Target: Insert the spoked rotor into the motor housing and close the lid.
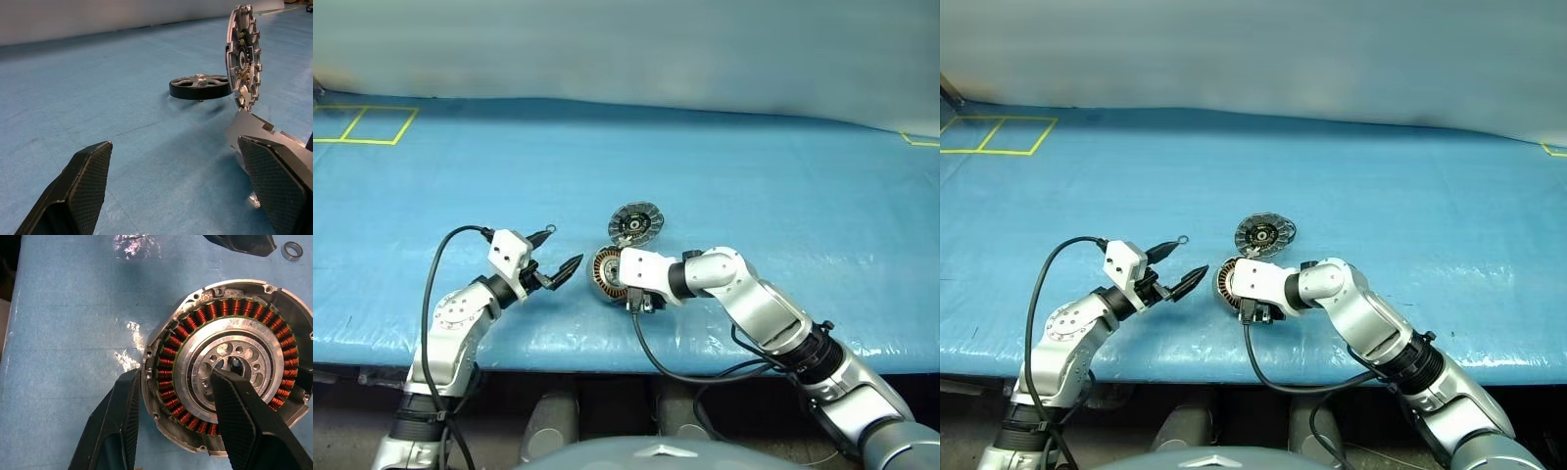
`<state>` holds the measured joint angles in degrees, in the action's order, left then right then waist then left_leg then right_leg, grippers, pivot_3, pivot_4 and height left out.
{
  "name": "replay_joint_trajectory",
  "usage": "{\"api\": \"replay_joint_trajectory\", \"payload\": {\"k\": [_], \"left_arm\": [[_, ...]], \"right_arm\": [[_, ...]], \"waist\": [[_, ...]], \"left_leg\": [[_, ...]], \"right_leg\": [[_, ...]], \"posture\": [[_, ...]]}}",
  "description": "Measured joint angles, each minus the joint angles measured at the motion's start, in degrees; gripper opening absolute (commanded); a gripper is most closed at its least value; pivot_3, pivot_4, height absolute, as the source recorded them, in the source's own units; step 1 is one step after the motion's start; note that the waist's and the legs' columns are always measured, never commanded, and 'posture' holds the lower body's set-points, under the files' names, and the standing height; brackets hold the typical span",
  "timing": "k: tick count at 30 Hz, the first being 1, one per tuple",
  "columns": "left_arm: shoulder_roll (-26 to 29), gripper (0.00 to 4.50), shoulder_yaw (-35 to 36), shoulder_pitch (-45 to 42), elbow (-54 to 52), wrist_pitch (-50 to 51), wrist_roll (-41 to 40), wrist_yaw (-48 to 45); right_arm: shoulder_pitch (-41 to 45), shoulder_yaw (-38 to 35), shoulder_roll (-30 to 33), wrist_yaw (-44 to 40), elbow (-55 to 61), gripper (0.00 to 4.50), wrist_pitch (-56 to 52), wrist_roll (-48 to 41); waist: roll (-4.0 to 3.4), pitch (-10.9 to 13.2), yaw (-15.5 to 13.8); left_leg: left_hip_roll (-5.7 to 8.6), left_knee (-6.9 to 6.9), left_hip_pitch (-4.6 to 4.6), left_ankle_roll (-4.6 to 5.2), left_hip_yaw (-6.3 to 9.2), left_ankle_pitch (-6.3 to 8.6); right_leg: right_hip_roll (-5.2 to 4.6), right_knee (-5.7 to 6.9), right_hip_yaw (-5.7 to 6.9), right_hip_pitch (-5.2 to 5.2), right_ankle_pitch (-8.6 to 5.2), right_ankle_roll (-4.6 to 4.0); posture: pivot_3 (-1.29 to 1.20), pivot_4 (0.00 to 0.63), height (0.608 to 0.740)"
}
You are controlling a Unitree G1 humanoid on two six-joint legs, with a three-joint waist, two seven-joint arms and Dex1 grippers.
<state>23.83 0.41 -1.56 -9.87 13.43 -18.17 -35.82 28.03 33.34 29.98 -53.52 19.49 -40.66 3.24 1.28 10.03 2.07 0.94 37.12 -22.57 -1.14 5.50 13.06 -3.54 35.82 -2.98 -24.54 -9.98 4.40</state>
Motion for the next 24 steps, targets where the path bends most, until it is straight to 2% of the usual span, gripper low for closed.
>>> {"api": "replay_joint_trajectory", "payload": {"k": [3, 14, 19, 24], "left_arm": [[0.08, 4.50, 0.29, 0.34, -0.35, 0.03, -0.01, 0.05], [1.27, 4.50, 0.94, 0.43, -0.58, 0.08, -0.04, -0.43], [2.15, 4.50, 1.87, 0.22, -0.86, 0.03, 0.10, 0.07], [2.03, 4.50, 4.73, -3.10, 0.66, -0.55, 1.76, 4.47]], "right_arm": [[-0.01, -0.16, -0.45, 0.63, -0.03, 3.78, -0.25, -0.20], [-2.89, -7.15, -2.84, 2.92, 7.72, 3.78, -4.01, -8.25], [-10.48, -14.58, -2.35, 6.77, 10.08, 3.78, -3.44, -10.63], [-18.63, -20.51, -2.60, 11.76, 10.82, 3.78, -3.69, -12.23]], "waist": [[0.00, 0.00, 0.02], [0.00, 0.00, -0.01], [0.01, -0.01, -0.21], [0.01, 0.00, -0.25]], "left_leg": [[0.00, 0.00, 0.00, 0.00, 0.01, 0.00], [0.00, 0.00, -0.01, 0.00, 0.04, 0.00], [0.00, -0.02, -0.02, 0.00, 0.06, 0.01], [-0.01, -0.02, 0.01, 0.00, 0.06, 0.00]], "right_leg": [[0.00, 0.00, 0.01, 0.00, 0.00, 0.00], [0.00, 0.00, 0.03, 0.00, 0.00, -0.01], [0.00, -0.02, 0.04, 0.00, -0.01, -0.02], [0.01, 0.00, 0.04, 0.01, -0.01, -0.02]], "posture": [[0.00, 0.150, 0.740], [0.00, 0.150, 0.740], [0.00, 0.150, 0.740], [0.00, 0.150, 0.740]]}}
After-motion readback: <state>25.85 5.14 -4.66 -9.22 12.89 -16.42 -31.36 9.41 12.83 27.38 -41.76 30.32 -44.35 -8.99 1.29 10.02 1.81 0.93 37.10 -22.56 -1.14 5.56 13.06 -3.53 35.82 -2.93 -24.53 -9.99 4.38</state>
